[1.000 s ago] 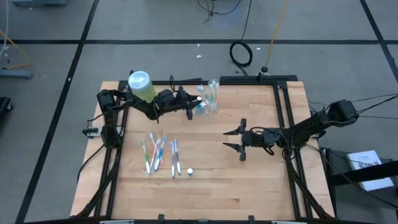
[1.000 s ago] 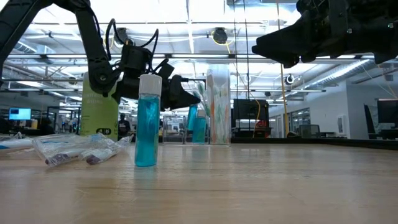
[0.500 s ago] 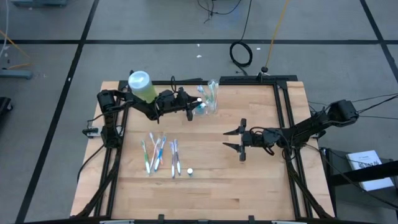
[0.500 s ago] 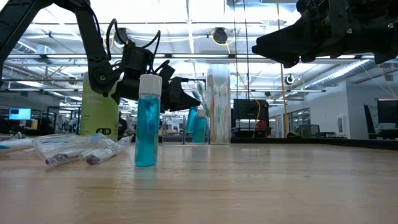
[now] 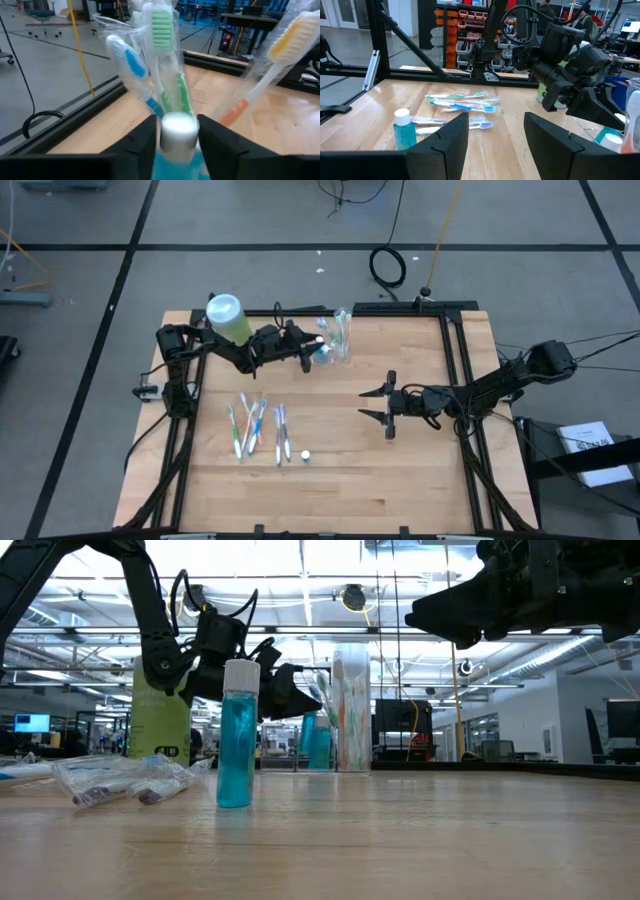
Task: Pick & Place toothbrushing station
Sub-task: Put the blue mouthwash into the transparent organizer
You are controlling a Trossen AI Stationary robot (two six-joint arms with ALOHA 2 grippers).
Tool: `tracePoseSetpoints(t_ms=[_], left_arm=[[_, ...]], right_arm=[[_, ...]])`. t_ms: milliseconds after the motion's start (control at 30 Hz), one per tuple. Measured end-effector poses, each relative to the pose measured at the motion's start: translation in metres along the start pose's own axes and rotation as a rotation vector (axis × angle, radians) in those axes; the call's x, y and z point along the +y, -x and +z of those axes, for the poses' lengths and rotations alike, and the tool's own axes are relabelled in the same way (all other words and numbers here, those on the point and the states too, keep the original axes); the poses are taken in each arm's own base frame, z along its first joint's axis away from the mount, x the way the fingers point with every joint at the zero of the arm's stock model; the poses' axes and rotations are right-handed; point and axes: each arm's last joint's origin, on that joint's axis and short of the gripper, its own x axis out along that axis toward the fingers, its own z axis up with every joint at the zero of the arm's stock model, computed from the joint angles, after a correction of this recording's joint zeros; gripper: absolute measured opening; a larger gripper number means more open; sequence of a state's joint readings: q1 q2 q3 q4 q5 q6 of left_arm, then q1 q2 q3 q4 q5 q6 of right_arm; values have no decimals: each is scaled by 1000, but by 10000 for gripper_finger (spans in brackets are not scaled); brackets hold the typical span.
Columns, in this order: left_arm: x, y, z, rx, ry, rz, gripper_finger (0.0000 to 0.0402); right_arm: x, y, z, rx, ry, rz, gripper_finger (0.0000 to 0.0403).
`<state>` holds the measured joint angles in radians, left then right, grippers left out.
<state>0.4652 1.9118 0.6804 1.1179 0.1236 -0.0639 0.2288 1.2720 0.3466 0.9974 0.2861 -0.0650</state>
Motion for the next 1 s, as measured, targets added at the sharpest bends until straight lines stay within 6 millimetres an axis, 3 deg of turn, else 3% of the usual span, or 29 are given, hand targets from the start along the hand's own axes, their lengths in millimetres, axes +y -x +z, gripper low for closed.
tracePoseSetpoints(t_ms=[233, 567, 800, 1000], left_arm=[[0, 0, 0, -1, -4, 2, 224], [0, 1, 5, -30, -7, -2, 236], [-10, 12, 42, -108, -53, -29, 237], [-30, 33, 79, -94, -129, -72, 237]], right_arm=[[0, 0, 0, 0, 0, 0, 183], [0, 0, 0, 0, 1, 1, 183], [0, 0, 0, 1, 3, 1, 183], [0, 0, 0, 1, 3, 0, 183]])
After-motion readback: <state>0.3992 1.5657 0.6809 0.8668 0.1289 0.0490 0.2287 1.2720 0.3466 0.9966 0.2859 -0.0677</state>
